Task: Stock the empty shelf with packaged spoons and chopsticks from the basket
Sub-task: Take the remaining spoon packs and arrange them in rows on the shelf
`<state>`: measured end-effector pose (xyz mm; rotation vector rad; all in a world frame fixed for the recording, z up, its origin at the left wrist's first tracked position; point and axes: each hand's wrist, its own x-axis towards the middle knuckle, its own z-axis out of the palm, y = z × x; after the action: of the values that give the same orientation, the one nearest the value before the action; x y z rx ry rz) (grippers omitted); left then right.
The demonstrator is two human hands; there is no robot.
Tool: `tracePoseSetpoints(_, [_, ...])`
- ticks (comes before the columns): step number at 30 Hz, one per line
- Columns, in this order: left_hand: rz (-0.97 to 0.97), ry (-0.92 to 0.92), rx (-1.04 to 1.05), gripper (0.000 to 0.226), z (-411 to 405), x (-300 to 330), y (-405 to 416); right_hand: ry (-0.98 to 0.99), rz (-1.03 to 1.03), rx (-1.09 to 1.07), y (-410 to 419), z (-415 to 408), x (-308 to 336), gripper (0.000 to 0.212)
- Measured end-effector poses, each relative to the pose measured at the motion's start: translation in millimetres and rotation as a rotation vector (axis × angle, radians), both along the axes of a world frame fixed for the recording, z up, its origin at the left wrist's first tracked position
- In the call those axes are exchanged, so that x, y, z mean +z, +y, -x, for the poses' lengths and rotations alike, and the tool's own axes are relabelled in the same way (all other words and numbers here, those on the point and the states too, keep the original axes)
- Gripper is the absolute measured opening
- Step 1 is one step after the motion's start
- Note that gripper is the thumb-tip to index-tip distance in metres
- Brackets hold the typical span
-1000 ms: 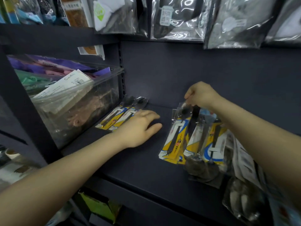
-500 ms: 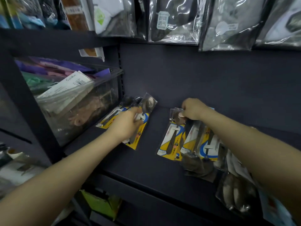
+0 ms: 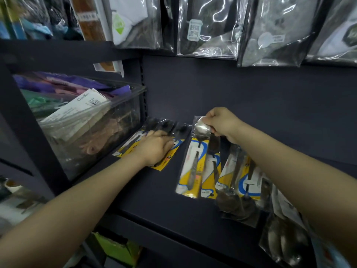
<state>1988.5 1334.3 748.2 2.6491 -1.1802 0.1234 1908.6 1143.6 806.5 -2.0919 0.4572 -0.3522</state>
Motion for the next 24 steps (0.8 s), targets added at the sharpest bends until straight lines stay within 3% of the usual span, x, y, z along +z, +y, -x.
tracePoseSetpoints(4, [0.283, 0.112, -0.12, 0.061, 19, 14, 19, -0.005, 0.092, -0.112, 11, -30, -9, 0.028])
tracePoseSetpoints(6, [0.169, 0.121, -0.215, 0.062, 27, 12, 31, 0.034, 0.271, -0.138, 13, -42, -14, 0.015])
tracePoseSetpoints(10, [-0.139, 0.086, -0.296, 0.077, 28, -2, 46, 0.076, 0.477, -0.027, 10, -48, -20, 0.021])
tracePoseSetpoints(14, [-0.138, 0.137, -0.332, 0.08, 33, -1, 45, 0.154, 0.562, 0.136, -3, -33, -19, 0.022])
tracePoseSetpoints(18, [-0.178, 0.132, -0.348, 0.08, 40, 0, 34, 0.298, 0.794, 0.181, -19, -9, -17, 0.025])
tracePoseSetpoints(20, [-0.187, 0.12, -0.35, 0.075, 40, 2, 25, 0.347, 0.761, 0.15, -26, -4, -19, 0.022])
tracePoseSetpoints(22, [-0.186, 0.123, -0.354, 0.074, 40, 3, 17, 0.325, 0.537, 0.112, -29, -2, -23, 0.011])
tracePoseSetpoints(24, [-0.157, 0.174, -0.374, 0.072, 40, 3, 12, 0.298, 0.323, 0.107, -30, -1, -26, 0.016])
